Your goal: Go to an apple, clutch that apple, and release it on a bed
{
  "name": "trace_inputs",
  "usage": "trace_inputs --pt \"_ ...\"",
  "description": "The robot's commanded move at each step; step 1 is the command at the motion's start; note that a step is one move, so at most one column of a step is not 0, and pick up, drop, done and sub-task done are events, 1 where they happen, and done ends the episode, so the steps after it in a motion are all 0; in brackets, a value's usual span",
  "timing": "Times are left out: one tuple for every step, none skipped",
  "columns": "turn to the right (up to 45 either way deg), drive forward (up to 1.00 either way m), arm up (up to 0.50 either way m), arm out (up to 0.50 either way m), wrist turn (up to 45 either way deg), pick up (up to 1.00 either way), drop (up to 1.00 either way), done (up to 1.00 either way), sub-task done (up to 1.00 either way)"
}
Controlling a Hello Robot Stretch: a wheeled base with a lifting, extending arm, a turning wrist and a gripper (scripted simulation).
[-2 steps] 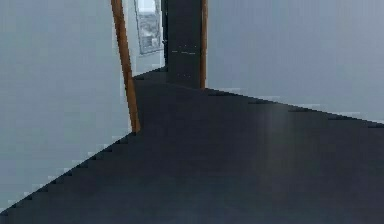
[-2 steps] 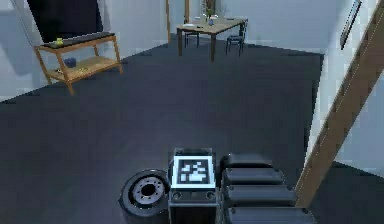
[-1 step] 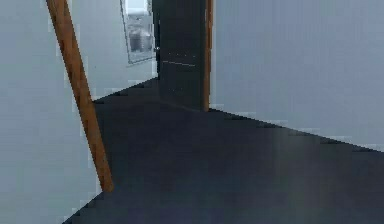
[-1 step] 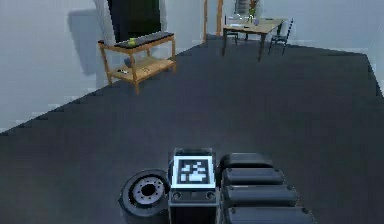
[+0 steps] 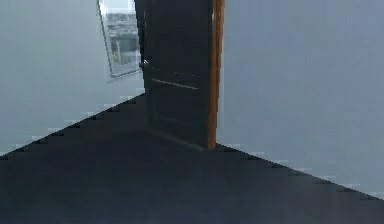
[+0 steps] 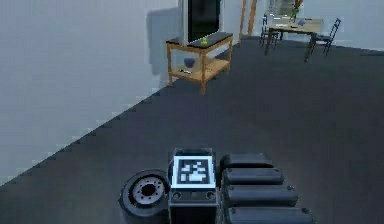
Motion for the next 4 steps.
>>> trace_inputs --pt "-12.0 0.0 0.0 0.0 0.0 0.0 0.0 0.0 0.0" --pt "0.0 0.15 0.0 0.0 0.0 0.0 0.0 0.0 0.0" --pt "-24.0 0.0 0.0 0.0 0.0 0.0 0.0 0.0 0.0" --pt "0.0 0.65 0.0 0.0 0.0 0.0 0.0 0.0 0.0"
